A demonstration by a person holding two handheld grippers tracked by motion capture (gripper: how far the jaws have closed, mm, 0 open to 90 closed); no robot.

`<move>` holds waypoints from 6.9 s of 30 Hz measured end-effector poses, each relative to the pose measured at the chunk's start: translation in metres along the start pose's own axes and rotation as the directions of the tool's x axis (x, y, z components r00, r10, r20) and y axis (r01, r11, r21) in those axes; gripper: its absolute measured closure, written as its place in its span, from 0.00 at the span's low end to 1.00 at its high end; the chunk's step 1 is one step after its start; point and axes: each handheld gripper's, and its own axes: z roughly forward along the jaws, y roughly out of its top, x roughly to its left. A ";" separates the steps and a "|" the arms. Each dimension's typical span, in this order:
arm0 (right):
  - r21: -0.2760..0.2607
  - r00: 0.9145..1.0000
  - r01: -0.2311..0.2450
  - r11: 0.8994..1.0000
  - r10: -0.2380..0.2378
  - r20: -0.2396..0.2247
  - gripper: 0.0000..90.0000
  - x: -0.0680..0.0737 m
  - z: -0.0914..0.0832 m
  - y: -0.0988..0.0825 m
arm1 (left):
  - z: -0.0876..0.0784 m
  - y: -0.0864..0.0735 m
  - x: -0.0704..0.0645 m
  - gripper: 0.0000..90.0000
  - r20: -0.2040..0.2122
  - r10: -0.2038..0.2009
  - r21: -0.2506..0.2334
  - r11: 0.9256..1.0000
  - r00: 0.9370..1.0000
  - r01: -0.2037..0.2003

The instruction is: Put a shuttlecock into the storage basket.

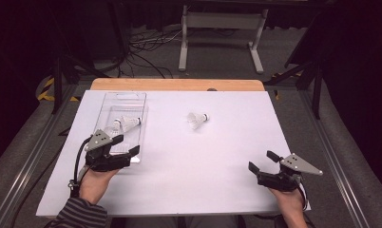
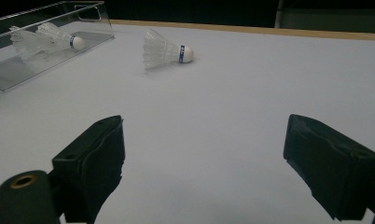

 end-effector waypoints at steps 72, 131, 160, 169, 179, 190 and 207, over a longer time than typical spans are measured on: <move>0.000 1.000 0.004 1.000 -0.004 -0.005 0.15 0.000 0.000 0.000 | 0.060 0.045 -0.026 0.29 0.091 0.034 0.023 0.999 0.995 -0.036; 0.000 1.000 0.010 1.000 -0.010 -0.011 0.15 0.000 0.001 0.000 | 0.118 0.077 -0.039 0.30 0.090 0.031 0.140 0.989 0.995 -0.044; 0.006 1.000 0.011 1.000 -0.011 -0.014 0.15 0.000 0.001 0.000 | 0.151 0.092 -0.038 0.40 0.045 0.007 0.377 0.926 0.999 -0.023; 0.006 1.000 0.014 1.000 -0.014 -0.016 0.15 0.000 0.002 0.000 | 0.160 0.101 -0.040 0.42 0.043 0.011 0.431 0.902 0.999 -0.029; 0.009 1.000 0.013 1.000 -0.013 -0.015 0.15 0.000 0.002 0.000 | 0.174 0.112 -0.046 0.44 0.051 0.006 0.484 0.875 0.999 -0.030; 0.007 1.000 0.014 1.000 -0.014 -0.018 0.15 0.000 0.002 0.000 | 0.191 0.120 -0.053 0.45 0.062 0.000 0.516 0.856 0.998 -0.032; 0.011 1.000 0.015 1.000 -0.015 -0.022 0.15 0.000 0.003 0.000 | 0.217 0.124 -0.057 0.49 0.081 -0.027 0.550 0.835 0.996 -0.022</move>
